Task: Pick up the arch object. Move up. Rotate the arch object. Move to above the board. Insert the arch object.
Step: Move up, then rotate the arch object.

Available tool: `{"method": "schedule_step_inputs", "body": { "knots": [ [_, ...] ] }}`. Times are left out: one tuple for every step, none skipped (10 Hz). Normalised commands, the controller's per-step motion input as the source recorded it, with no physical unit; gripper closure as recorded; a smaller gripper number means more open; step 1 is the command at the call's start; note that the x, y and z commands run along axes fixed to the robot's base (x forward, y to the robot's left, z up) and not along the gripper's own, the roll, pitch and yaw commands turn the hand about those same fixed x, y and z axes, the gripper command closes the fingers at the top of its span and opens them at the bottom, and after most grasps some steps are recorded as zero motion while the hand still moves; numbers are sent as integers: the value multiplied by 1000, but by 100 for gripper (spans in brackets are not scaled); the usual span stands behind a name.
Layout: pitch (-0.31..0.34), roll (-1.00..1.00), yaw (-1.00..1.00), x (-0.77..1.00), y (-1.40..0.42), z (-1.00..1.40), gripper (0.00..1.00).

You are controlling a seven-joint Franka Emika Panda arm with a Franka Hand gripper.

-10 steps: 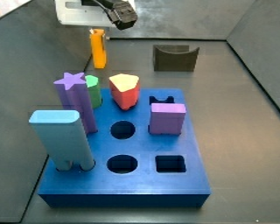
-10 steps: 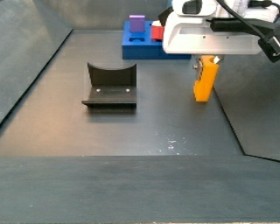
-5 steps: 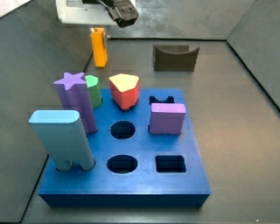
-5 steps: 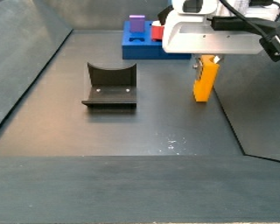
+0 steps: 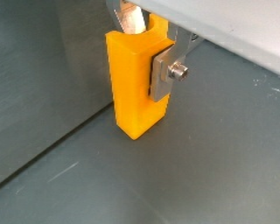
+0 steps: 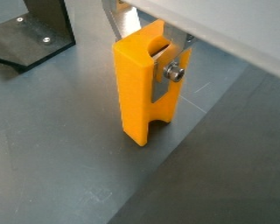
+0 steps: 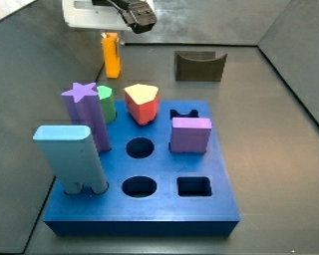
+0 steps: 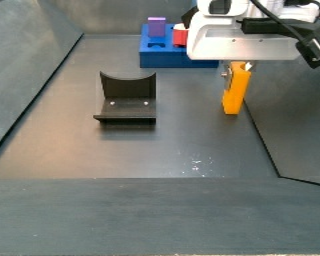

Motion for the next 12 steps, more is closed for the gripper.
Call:
{"method": "schedule_step_inputs", "body": {
  "knots": [
    [0,0,0,0,0,833,100],
    [0,-4,7,-18,-40,839,100],
    [11,3,6,-30,-33,769,100],
    [16,15,4,-27,-21,678,100],
    [27,32,2,-23,-3,542,100],
    [34,45,-2,-23,5,433,100],
    [36,59,-7,-25,9,324,100],
    [41,76,-13,-26,14,181,100],
    [0,0,0,458,-56,1000,100],
    [11,3,8,477,-61,1000,100],
    [55,-3,13,442,-61,1000,100],
    [80,-9,21,355,-51,1000,100]
  ]
}}
